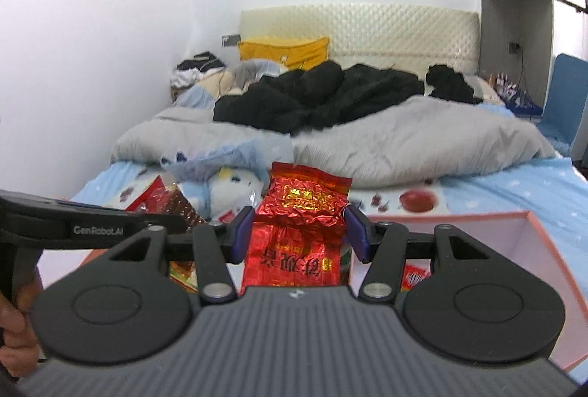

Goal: Organize snacks
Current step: 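Lower both packets into the pink box and open both grippers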

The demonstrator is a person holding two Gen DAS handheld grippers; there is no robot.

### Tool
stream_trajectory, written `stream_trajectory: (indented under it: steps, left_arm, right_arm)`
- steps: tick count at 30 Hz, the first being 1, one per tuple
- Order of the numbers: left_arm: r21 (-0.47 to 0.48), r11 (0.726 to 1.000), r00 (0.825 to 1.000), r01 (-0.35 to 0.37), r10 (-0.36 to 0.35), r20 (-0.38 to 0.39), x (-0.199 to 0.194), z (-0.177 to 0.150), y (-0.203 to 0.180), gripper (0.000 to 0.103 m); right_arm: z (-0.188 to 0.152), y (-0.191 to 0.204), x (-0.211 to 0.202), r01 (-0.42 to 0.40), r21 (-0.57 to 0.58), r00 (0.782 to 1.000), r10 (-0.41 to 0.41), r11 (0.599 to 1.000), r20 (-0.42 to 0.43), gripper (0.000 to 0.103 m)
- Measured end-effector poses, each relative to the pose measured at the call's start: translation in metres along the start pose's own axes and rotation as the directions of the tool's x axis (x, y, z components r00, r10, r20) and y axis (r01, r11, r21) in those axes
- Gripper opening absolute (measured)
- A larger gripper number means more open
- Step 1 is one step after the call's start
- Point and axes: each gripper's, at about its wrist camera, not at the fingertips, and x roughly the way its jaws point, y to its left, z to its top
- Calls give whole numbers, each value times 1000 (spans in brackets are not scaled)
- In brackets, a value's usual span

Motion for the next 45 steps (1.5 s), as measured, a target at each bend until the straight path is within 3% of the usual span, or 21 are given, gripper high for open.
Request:
stream_trajectory:
  steps: [13, 21, 31, 38, 45]
  left_arm:
    - [61, 991, 993, 115, -116, 18, 26, 22, -67, 8]
    - [108, 980, 985, 169, -164, -52, 68, 12, -117, 8]
    - [133, 974, 968, 185, -157, -196, 142, -13, -163, 8]
    - [138, 975, 952, 172, -129, -278, 182, -29, -172, 9]
    - [109, 980, 938, 167, -124, -325, 196, -44, -165, 10]
  right_arm:
    - [13, -49, -15, 92, 1, 994, -92, 996, 53, 56]
    - [-13, -103, -7, 180, 67, 984, -179, 981, -17, 56]
    - [-56, -174, 18, 260, 158, 959, -236, 953, -153, 56]
    - [-83, -184, 36, 266, 124, 943, -232, 956, -237, 56]
    - [-100, -190, 42, 263, 138, 935, -217, 955, -280, 58]
